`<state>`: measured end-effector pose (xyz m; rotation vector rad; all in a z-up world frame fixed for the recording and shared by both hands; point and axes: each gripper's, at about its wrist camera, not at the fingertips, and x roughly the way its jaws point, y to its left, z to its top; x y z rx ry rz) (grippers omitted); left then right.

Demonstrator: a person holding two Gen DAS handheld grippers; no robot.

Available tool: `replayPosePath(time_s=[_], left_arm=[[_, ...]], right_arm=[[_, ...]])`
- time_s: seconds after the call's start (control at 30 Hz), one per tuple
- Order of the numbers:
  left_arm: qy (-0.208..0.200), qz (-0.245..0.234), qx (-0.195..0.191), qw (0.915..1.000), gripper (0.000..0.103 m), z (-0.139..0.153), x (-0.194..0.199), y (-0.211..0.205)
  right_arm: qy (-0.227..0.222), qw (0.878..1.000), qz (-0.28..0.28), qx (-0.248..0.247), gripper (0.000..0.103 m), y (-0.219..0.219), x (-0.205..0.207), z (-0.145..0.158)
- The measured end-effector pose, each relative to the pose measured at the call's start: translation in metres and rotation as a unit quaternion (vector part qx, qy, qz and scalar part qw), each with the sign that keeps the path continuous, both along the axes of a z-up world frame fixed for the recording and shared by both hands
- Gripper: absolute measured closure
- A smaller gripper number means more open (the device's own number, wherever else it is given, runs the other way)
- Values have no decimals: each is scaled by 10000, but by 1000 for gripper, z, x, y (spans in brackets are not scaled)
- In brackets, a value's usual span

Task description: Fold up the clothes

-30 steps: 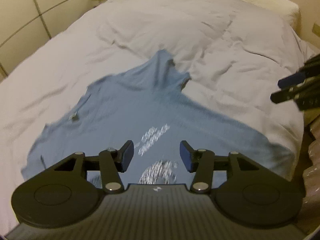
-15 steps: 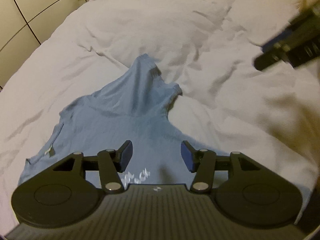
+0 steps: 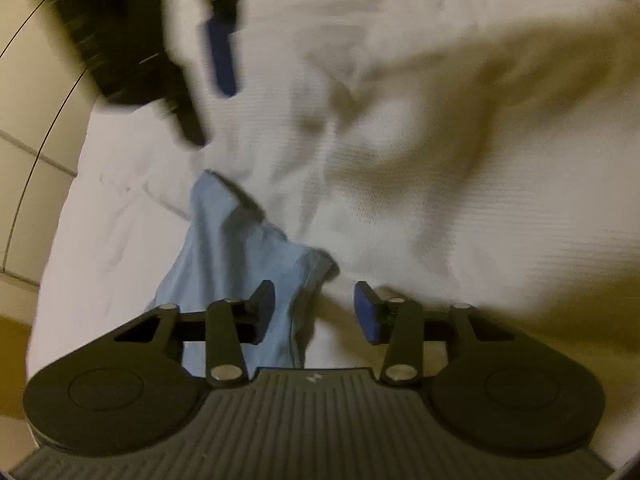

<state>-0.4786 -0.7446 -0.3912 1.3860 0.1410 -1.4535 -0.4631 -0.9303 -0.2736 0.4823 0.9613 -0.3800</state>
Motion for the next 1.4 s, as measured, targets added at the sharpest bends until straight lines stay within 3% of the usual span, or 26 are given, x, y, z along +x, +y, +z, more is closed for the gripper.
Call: replayPosePath(time_s=[0.17, 0.23, 0.4, 0.47, 0.53, 0.57, 0.63, 0.7, 0.83, 0.93, 1.03, 1.1, 1.17, 1.27, 1.3, 1.33, 1.37, 1.4], left_arm=[[-340, 27, 8, 9994, 86, -18, -3, -13], [-261, 69, -43, 9996, 98, -18, -4, -14], [105, 438, -198, 9988, 99, -13, 3, -10], [83, 458, -207, 9987, 99, -16, 3, -9], [14, 463, -218, 9987, 95, -18, 2, -11], [-11, 479, -233, 9986, 94, -19, 1, -12], [-53, 507, -262, 9984, 86, -20, -1, -15], [-29, 500, -281, 9983, 85, -20, -1, -18], [379, 688, -320, 9964, 96, -13, 2, -25], [1181, 1480, -630, 9799, 98, 9, 22, -25], [2002, 2450, -1044, 9428, 98, 32, 51, -16], [2574, 3131, -1386, 9036, 98, 48, 76, -3], [3150, 3868, -1703, 8498, 98, 60, 103, 15], [3995, 5073, -1939, 7385, 98, 59, 148, 44], [4185, 5380, -1932, 7058, 98, 53, 160, 53], [4358, 5655, -1900, 6739, 97, 46, 171, 61], [4481, 5827, -1840, 6525, 96, 39, 179, 68], [4578, 5949, -1766, 6366, 96, 33, 185, 75]], right_arm=[[24, 9985, 538, 73, 52, -19, 32, -21], [119, 9974, 709, -6, 52, -27, 47, -32], [219, 9950, 938, 261, 55, -52, 71, -54], [264, 9936, 1027, 387, 63, -60, 77, -61], [318, 9927, 1045, 502, 80, -65, 79, -64], [345, 9923, 1054, 559, 82, -67, 80, -65], [398, 9912, 1072, 674, 103, -72, 81, -67], [449, 9901, 1081, 769, 103, -77, 82, -69], [517, 9910, 909, 832, 103, -78, 81, -57], [532, 9919, 742, 885, 103, -78, 87, -39], [500, 9925, 690, 872, 103, -73, 103, -18], [464, 9923, 816, 813, 103, -63, 122, -5], [397, 9913, 1005, 754, 103, -50, 143, 7], [81, 9870, 1382, 816, 95, -25, 173, 13], [-97, 9846, 1544, 813, 80, -16, 182, 13], [-234, 9828, 1663, 765, 59, -7, 190, 12], [-303, 9827, 1711, 640, 52, 0, 196, 12], [-358, 9827, 1736, 527, 52, 5, 201, 11]])
